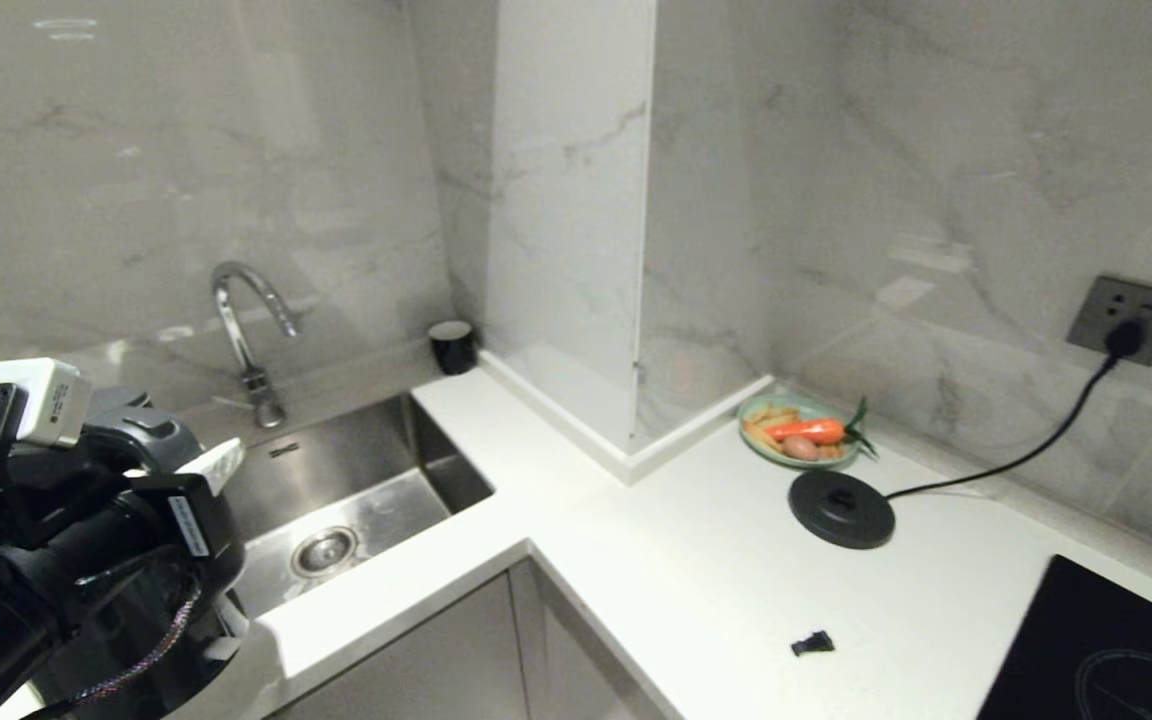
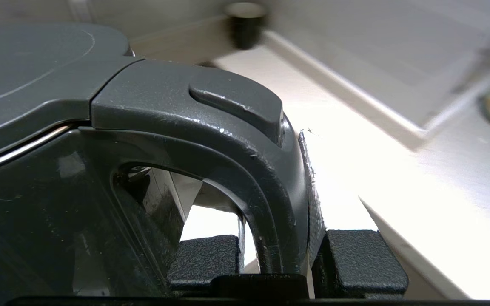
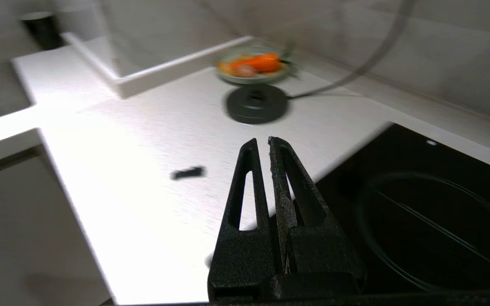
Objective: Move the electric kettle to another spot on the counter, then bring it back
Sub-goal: Place it by the sink
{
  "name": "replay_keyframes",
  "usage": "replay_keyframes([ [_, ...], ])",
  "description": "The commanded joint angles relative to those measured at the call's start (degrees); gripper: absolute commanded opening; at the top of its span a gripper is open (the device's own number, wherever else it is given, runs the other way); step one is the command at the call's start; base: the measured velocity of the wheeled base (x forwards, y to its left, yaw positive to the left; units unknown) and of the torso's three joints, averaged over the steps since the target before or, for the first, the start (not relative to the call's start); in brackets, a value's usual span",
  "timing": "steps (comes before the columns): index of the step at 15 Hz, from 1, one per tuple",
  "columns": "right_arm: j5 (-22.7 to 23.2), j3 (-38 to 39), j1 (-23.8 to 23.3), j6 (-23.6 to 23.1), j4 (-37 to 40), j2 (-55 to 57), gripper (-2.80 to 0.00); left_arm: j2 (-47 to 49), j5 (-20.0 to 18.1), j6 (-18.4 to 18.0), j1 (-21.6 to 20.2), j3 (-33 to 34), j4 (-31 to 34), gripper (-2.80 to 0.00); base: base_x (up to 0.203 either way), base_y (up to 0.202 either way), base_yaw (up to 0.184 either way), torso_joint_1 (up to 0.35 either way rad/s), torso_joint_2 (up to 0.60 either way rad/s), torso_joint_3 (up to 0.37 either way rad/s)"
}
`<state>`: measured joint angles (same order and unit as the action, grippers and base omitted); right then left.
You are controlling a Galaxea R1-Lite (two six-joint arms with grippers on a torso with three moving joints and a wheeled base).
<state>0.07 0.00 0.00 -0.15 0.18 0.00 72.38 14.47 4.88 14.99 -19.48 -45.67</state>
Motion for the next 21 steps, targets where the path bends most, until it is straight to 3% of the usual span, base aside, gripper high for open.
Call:
replay_keyframes([
  [1,0.0,0.0,0.0,0.0,0.0,0.0,-2.8,0.0,0.1,0.0,0.0,0.0,-0.4,-2.8,-0.001,-0.009,0.174,0.004,0.01,0.0],
  [5,0.0,0.0,0.0,0.0,0.0,0.0,-2.8,0.0,0.0,0.1,0.0,0.0,-0.4,-2.8,-0.001,-0.004,0.128,0.003,0.0,0.001],
  [9,0.0,0.0,0.0,0.0,0.0,0.0,-2.8,0.0,0.1,0.2,0.0,-0.1,-0.4,-2.8,0.0,0.0,0.0,0.0,0.0,0.0],
  [17,0.0,0.0,0.0,0.0,0.0,0.0,-2.8,0.3,0.0,0.3,-0.3,-0.4,-0.4,-2.8,0.141,0.0,0.003,0.011,0.0,-0.001],
  [21,0.0,0.0,0.0,0.0,0.0,0.0,-2.8,3.4,-0.2,0.1,-5.8,-2.0,-0.4,-2.8,0.0,0.0,0.0,0.0,0.0,0.0],
])
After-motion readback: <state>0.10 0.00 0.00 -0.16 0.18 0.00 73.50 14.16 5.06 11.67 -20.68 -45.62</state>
